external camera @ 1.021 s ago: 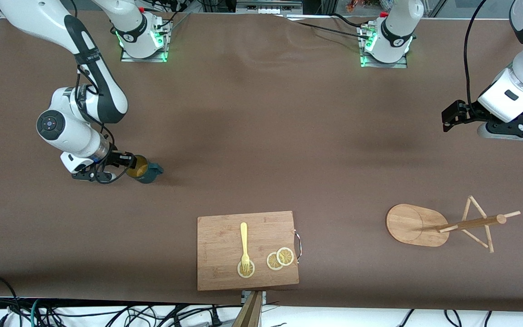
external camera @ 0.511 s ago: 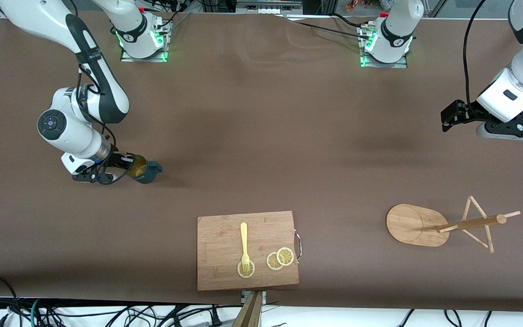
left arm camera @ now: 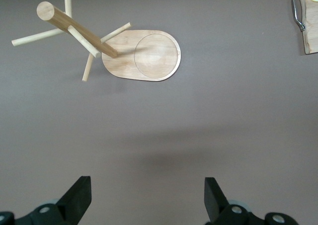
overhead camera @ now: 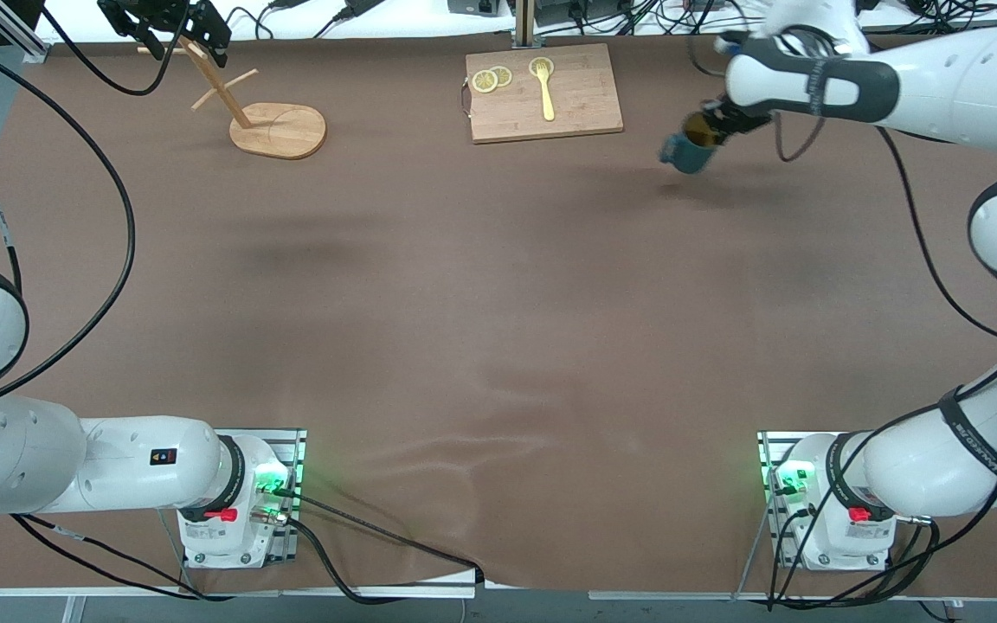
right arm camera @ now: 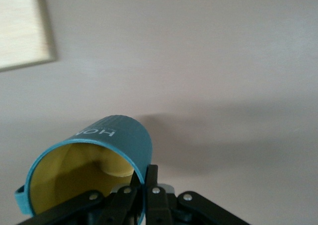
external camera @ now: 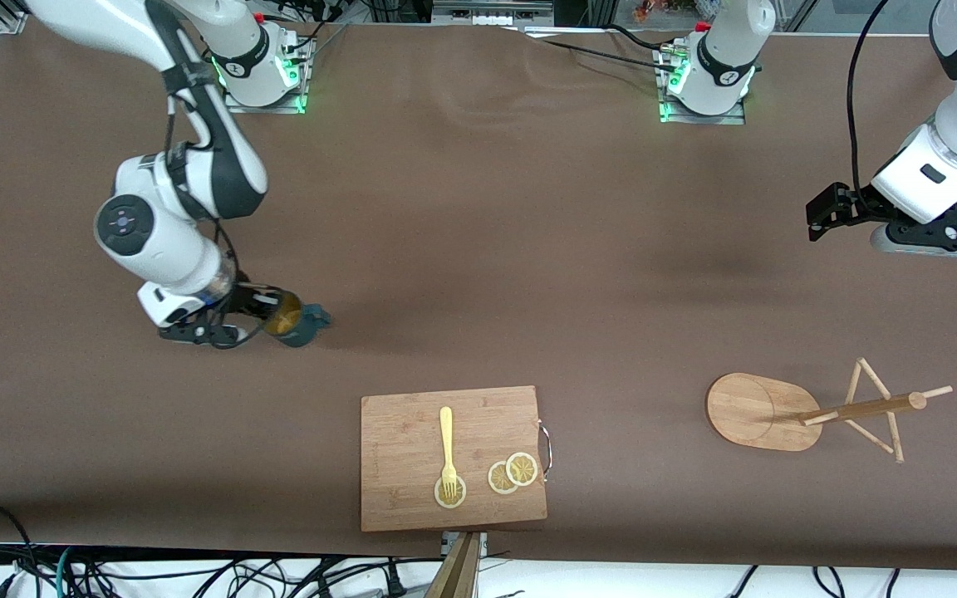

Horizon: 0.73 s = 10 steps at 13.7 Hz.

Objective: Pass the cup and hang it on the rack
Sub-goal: 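Close the right gripper on the teal mug's rim, then carry the teal mug with the right gripper toward the table middle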

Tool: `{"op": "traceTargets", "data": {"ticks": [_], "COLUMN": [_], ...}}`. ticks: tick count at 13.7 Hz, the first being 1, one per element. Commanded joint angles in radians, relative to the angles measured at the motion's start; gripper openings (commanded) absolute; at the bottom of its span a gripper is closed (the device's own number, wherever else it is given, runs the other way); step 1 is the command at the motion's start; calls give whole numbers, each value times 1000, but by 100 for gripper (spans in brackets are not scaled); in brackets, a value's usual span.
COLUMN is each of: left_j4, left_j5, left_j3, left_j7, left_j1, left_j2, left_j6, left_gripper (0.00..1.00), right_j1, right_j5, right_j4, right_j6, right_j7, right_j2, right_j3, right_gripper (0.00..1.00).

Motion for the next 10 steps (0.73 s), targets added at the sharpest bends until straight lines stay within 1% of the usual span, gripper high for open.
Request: {"op": "traceTargets", "data": {"ticks": [1, 6, 8, 10], "left_j4": [26, 23, 26, 26], "left_j5": [-10, -10, -10, -10], "left_j3": [-5, -3, -3, -3], "left_j7": [-4, -2, -2, -2], "left_j1": [5, 9, 9, 9], "left_j2": [9, 11, 14, 14], "left_j6": [-21, -21, -21, -21], "left_gripper": [100, 100, 100, 100], "right_j1": [122, 359, 415, 478], "right_j5": [8, 0, -1, -6], "right_j4": [139, 351, 419, 462], "right_j6": [-77, -87, -87, -87], "right_j7": [222, 641, 753, 848], "right_j2": [52, 195, 243, 286], "right_j3": [-6, -8, -8, -11], "right_gripper": [0, 0, 0, 0]}}
